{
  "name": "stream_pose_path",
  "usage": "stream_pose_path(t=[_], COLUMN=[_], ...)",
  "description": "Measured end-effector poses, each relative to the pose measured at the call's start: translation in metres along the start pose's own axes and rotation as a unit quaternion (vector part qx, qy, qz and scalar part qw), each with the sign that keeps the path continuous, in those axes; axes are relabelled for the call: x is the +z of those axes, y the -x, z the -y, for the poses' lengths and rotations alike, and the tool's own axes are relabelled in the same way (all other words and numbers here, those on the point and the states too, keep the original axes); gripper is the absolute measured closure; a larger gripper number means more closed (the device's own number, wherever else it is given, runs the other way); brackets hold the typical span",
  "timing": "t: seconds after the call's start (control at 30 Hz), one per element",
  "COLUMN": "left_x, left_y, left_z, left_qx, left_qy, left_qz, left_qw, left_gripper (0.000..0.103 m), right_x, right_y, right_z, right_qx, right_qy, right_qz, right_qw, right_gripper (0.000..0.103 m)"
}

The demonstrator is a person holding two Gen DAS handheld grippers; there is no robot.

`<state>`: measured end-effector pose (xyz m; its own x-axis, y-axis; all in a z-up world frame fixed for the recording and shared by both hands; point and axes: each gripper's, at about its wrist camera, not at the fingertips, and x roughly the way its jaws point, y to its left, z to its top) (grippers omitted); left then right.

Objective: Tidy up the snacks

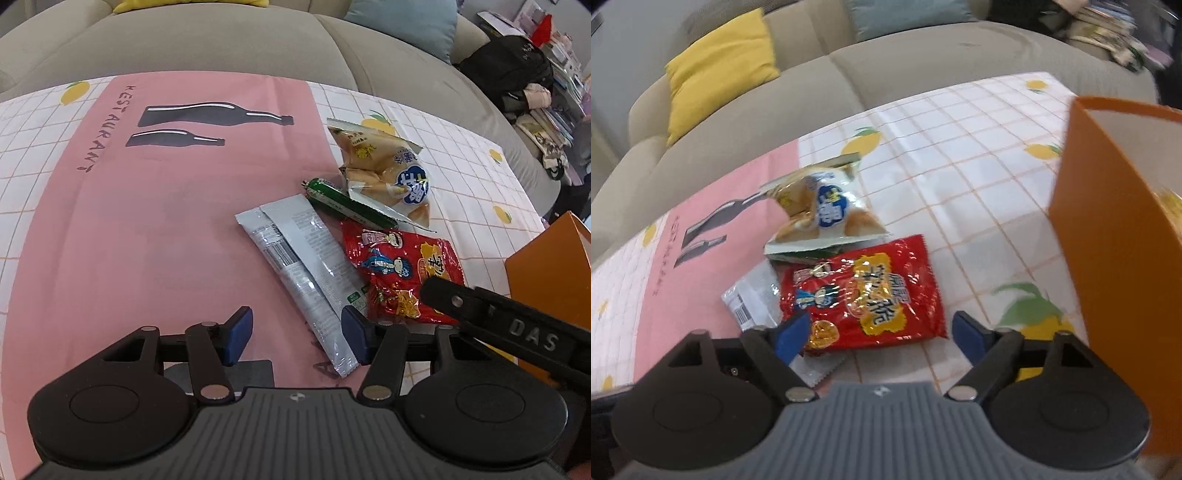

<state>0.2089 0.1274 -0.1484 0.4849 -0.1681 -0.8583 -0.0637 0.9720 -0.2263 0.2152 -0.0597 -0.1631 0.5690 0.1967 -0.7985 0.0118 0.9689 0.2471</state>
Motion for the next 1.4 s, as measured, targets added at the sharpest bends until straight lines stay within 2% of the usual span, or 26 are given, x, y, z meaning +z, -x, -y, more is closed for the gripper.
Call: stream_pose_path(t=[0.07, 0.2, 0.27, 0.4, 0.53, 0.57, 0.67, 0.77, 0.87, 1.0, 1.23, 1.33, 1.4], left_x=[0.001, 0.001, 0.001, 0.003, 0.004, 0.004, 0.004, 0.007, 0.010, 0.015, 0.023, 0.025, 0.024], left_y=[-0.002, -0.004, -0.004, -0.006, -0.011, -0.012, -0.015, -0.020, -0.022, -0.028, -0.039, -0.044, -0.045], left_z=[0.000, -0.002, -0.001, 0.005, 0.012, 0.014, 0.020, 0.023, 0.024, 0.030, 0.047, 0.053, 0.055], left_qx=[-0.002, -0.001, -0.007, -0.013, -0.016, -0.016, -0.004, 0.006, 0.011, 0.013, 0.055, 0.072, 0.082], left_qy=[-0.004, -0.003, -0.006, -0.019, -0.021, -0.022, -0.030, -0.028, -0.021, -0.017, -0.013, -0.021, -0.035], left_qz=[-0.007, -0.009, -0.009, -0.015, -0.022, -0.023, -0.024, -0.025, -0.016, -0.013, -0.004, -0.003, -0.004], left_qw=[1.0000, 1.0000, 0.9999, 0.9996, 0.9994, 0.9994, 0.9993, 0.9993, 0.9996, 0.9997, 0.9984, 0.9972, 0.9960], left_gripper=[0.038, 0.038, 0.038, 0.037, 0.033, 0.029, 0.024, 0.023, 0.022, 0.017, 0.012, 0.011, 0.012], right_x=[0.006, 0.017, 0.023, 0.038, 0.051, 0.053, 0.056, 0.051, 0.042, 0.023, 0.011, 0.009, 0.006], right_y=[-0.009, -0.022, -0.025, -0.028, -0.041, -0.045, -0.058, -0.060, -0.051, -0.034, -0.002, 0.006, 0.010], right_z=[-0.002, 0.004, 0.011, 0.009, 0.004, 0.003, 0.006, 0.012, 0.023, 0.039, 0.041, 0.037, 0.033], right_qx=[0.002, 0.004, 0.016, 0.030, 0.030, 0.029, 0.028, 0.010, -0.030, -0.048, -0.035, -0.028, -0.020], right_qy=[0.027, 0.032, 0.022, 0.061, 0.086, 0.085, 0.081, 0.077, 0.075, 0.075, 0.102, 0.121, 0.128], right_qz=[-0.006, -0.012, -0.013, -0.002, -0.006, -0.008, -0.017, -0.028, -0.035, -0.031, 0.005, 0.012, 0.015], right_qw=[1.000, 0.999, 1.000, 0.998, 0.996, 0.996, 0.996, 0.997, 0.996, 0.996, 0.994, 0.992, 0.991], right_gripper=[0.008, 0.009, 0.020, 0.023, 0.038, 0.044, 0.051, 0.059, 0.061, 0.062, 0.061, 0.056, 0.047])
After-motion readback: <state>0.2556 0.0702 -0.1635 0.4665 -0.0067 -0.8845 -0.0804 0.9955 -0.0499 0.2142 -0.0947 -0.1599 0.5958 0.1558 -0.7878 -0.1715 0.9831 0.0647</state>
